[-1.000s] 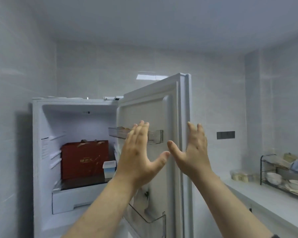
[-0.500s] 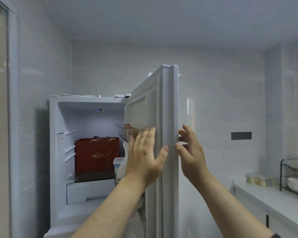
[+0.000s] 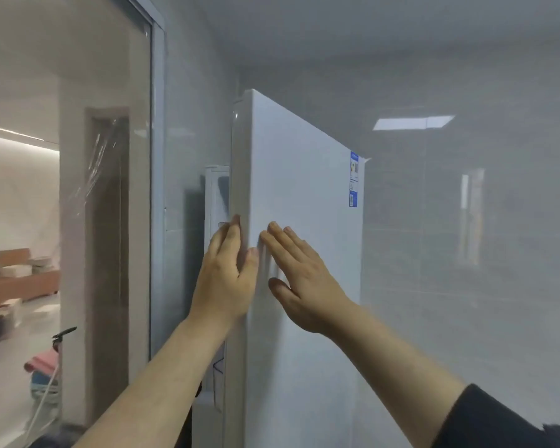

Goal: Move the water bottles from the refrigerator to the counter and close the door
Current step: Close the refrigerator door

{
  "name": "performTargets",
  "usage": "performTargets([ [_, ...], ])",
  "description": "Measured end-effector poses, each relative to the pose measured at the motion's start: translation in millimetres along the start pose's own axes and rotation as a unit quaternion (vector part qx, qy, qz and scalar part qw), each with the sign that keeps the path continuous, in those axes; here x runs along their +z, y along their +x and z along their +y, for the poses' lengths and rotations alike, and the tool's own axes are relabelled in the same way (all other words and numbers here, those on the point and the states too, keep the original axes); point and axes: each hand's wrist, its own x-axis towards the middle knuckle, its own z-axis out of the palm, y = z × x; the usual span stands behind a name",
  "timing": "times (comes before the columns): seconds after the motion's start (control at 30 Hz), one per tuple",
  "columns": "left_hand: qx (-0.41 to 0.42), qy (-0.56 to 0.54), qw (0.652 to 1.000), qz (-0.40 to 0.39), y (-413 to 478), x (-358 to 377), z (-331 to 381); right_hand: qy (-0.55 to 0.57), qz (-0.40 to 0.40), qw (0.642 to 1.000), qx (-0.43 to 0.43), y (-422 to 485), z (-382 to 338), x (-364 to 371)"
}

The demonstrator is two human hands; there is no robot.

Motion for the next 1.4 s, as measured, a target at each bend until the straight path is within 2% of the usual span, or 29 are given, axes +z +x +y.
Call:
performTargets([
  [0.27,-0.033,-0.094,0.995,0.004,61.1,-19.0,-129.4,-0.083,0.004,0.996,-0.027,88.3,19.0,110.3],
  [0.47,-0.074,-0.070,0.994,0.032,110.7,-10.2,-219.0,-0.140,0.032,0.989,0.016,142.0,54.9,172.8],
  [0.7,-0.111,-0.108,0.988,0.006,158.7,20.3,-294.4,-0.254,-0.014,0.967,0.027,183.2,96.8,224.2],
  [1.03,-0.130,-0.118,0.984,-0.027,210.7,69.4,-368.9,-0.335,-0.073,0.939,0.044,221.4,144.9,264.8],
  [1.2,-0.124,-0.015,0.991,-0.052,218.3,83.1,-375.1,-0.356,-0.096,0.928,0.052,232.2,159.0,271.3],
  [1.3,-0.041,0.112,0.992,-0.049,215.1,85.0,-370.5,-0.362,-0.097,0.926,0.046,234.7,161.9,273.7],
  [1.4,0.025,0.182,0.981,-0.067,223.7,85.0,-376.1,-0.352,-0.098,0.929,0.048,234.5,164.2,273.7],
])
